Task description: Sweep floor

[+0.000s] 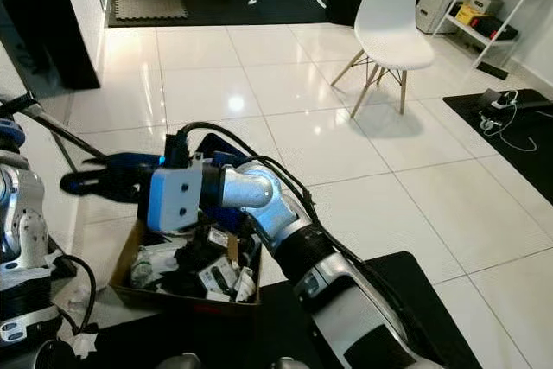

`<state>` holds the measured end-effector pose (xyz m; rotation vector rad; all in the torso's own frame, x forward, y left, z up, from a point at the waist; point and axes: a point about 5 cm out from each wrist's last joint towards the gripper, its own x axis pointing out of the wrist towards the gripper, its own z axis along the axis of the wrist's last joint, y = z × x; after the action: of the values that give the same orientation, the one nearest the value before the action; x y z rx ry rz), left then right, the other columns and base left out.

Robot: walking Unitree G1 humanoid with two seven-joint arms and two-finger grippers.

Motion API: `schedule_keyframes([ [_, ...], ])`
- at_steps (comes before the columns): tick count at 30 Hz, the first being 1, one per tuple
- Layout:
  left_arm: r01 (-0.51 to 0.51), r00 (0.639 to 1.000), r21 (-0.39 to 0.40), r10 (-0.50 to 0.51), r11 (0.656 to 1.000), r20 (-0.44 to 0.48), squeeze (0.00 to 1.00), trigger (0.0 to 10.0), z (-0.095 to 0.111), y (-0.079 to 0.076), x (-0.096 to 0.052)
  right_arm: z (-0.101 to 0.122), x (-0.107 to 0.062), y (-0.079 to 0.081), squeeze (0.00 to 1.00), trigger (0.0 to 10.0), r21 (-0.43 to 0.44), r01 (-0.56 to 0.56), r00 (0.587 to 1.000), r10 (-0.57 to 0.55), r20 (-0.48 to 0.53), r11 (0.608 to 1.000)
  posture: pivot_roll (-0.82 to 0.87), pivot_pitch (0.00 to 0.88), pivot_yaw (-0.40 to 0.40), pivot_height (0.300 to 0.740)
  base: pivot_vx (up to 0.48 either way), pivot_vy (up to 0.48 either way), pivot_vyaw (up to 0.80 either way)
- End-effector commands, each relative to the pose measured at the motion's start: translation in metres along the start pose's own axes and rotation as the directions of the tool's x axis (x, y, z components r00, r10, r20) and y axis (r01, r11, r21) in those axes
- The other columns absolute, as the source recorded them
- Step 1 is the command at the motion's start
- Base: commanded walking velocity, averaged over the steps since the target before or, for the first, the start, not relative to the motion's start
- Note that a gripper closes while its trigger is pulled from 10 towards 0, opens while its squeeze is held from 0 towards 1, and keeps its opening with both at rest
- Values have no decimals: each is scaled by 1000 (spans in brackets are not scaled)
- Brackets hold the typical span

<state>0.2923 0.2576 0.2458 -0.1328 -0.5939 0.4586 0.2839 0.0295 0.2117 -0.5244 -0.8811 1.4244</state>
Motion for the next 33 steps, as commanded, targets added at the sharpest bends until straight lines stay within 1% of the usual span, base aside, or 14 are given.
schedule_keyframes([
  [1, 15, 999, -7, -15, 1000, 51, 0, 10000, 11, -7, -2, 8, 4, -4, 0, 10000, -90, -61, 997, 64, 32, 994, 143, 0, -96, 740, 0, 0, 0],
  [4, 12, 999, -8, -12, 1000, 50, 0, 10000, 11, -6, -3, 5, 2, -2, 0, 10000, -101, -100, 995, 102, 17, 990, 142, 0, -101, 740, 0, 0, 0],
  [8, 11, 999, -12, -10, 1000, 44, 0, 10000, 10, -8, -4, -5, -4, 12, 0, 10000, -95, -198, 980, 196, -30, 976, 129, 0, -96, 740, 0, 0, 0],
  [11, 17, 999, -17, -17, 1000, 41, 0, 10000, 9, -11, -4, -8, -7, 18, 0, 10000, -84, -236, 971, 233, -42, 968, 129, 0, -99, 740, 0, 0, 0],
  [15, 18, 999, -20, -17, 1000, 41, 0, 10000, 10, -12, -5, -8, -6, 15, 0, 10000, -80, -226, 974, 224, -33, 971, 132, 0, -103, 740, 0, 0, 0],
  [17, 16, 999, -19, -15, 1000, 40, 0, 10000, 11, -11, -6, -8, -7, 3, 0, 10000, -79, -146, 989, 143, -40, 986, 136, 0, -100, 740, 0, 0, 0],
  [19, 15, 999, -18, -14, 1000, 39, 0, 10000, 11, -11, -6, -8, -8, -3, 0, 10000, -81, -113, 993, 110, -44, 990, 136, 0, -100, 740, 0, 0, 0],
  [23, 24, 999, -17, -24, 1000, 29, 0, 10000, 9, -12, -6, -4, -22, -41, 0, 10000, -136, 69, 995, -78, -65, 988, 121, 0, -79, 740, 0, 0, 0],
  [25, 30, 999, -18, -29, 999, 26, 0, 10000, 9, -14, -5, -2, -28, -51, 0, 10000, -153, 113, 990, -125, -68, 982, 121, 0, -79, 740, 0, 0, 0],
  [27, 41, 999, -22, -40, 999, 22, 0, 10000, 8, -16, -4, 2, -38, -67, 0, 10000, -182, 196, 974, -213, -74, 963, 111, 0, -62, 740, 0, 0, 0],
  [28, 51, 999, -23, -50, 998, 17, 0, 10000, 7, -18, -3, 5, -46, -77, 0, 10000, -200, 258, 958, -278, -78, 945, 106, 0, -47, 740, 0, 0, 0],
  [29, 64, 998, -24, -64, 998, 10, 0, 10000, 6, -20, -2, 9, -58, -90, 0, 10000, -223, 339, 928, -364, -81, 914, 101, 0, -36, 740, 0, 0, 0],
  [30, 64, 998, -24, -64, 998, 10, 0, 10000, 6, -20, -2, 9, -58, -90, 0, 10000, -223, 339, 928, -364, -81, 914, 101, 0, -36, 740, 0, 0, 0],
  [33, 88, 996, -26, -88, 996, -5, 0, 10000, 4, -23, -1, 14, -79, -106, 0, 10000, -207, 491, 853, -515, -81, 846, 90, 0, -13, 740, 0, 0, 0],
])
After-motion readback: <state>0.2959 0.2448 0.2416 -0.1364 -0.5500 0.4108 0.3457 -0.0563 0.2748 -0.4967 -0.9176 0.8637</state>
